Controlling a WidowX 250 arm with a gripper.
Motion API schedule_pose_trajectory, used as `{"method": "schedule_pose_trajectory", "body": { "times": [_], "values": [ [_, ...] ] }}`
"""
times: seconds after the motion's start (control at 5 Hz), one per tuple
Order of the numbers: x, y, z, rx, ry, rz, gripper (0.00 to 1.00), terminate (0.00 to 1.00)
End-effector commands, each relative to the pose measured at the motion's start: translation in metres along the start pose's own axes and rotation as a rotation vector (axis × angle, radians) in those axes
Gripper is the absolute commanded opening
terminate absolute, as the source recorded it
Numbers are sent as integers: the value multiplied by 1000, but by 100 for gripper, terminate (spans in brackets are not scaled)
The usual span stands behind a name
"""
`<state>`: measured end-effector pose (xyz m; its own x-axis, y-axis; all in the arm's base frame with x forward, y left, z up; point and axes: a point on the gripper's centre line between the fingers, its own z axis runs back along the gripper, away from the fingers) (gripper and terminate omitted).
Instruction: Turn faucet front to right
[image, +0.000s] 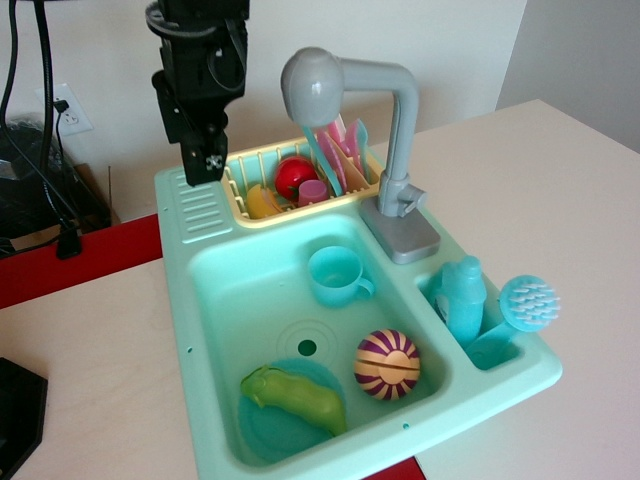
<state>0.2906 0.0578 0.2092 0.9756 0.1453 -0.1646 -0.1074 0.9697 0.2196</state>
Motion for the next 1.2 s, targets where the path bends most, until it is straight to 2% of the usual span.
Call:
{"method": "schedule_pose_trajectory", "body": {
  "times": [0.0, 0.4, 0.6, 1.0],
  "values": [
    [-8, 19, 15, -24, -72, -8, 100, 0],
    [-26, -12, 19, -141, -83, -127, 100, 0],
    [-32, -23, 24, -249, -77, -169, 100, 0],
    [-55, -24, 27, -199, -74, -183, 100, 0]
  ]
}}
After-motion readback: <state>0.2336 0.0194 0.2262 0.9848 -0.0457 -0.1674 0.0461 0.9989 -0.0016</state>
